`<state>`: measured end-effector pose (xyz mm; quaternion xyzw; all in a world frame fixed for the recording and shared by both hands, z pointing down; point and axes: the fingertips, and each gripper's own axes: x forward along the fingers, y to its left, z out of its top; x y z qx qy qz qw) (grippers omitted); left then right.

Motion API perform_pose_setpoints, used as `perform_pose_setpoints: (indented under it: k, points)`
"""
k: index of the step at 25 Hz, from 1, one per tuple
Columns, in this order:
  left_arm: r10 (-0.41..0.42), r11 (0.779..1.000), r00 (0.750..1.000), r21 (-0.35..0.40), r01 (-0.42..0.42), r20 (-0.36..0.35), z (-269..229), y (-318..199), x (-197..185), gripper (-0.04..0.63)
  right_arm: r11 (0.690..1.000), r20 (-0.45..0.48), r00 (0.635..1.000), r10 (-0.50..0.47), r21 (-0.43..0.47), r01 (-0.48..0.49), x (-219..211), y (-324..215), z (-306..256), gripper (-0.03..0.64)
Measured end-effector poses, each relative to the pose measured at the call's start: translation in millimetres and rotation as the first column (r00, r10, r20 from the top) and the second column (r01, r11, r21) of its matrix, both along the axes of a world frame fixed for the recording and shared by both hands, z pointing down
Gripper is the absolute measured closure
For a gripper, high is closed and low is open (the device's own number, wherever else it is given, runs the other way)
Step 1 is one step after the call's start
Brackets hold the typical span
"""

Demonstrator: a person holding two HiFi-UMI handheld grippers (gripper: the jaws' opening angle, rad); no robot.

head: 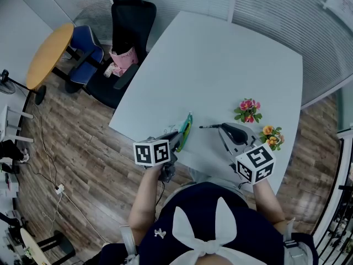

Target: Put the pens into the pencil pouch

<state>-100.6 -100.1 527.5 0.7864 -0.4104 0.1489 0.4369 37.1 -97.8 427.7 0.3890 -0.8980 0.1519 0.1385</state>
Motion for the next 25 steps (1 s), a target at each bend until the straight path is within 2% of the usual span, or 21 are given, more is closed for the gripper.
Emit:
perform_pose_setpoints:
  k: [5, 14, 25]
  points:
    - [-0.005, 1.000, 1.000, -0.002, 0.005, 0.016, 0, -3, -1, 0.535, 1.000, 0.016, 1.000, -0.021, 0.014, 0.021, -8, -3, -8, 0.569]
    - [0.008, 1.000, 1.000, -0.009, -0.008, -0.001, 2, 0, 3, 0.535, 0.998, 0.025, 0.998, -0.059, 0.032, 0.058, -22, 1, -17, 0.569]
    - [0.020, 1.000, 1.000, -0.015, -0.020, 0.007, 4, 0, 6, 0.535, 0.994, 0.029, 0.993, -0.113, 0.011, 0.113, -40, 5, -11, 0.569]
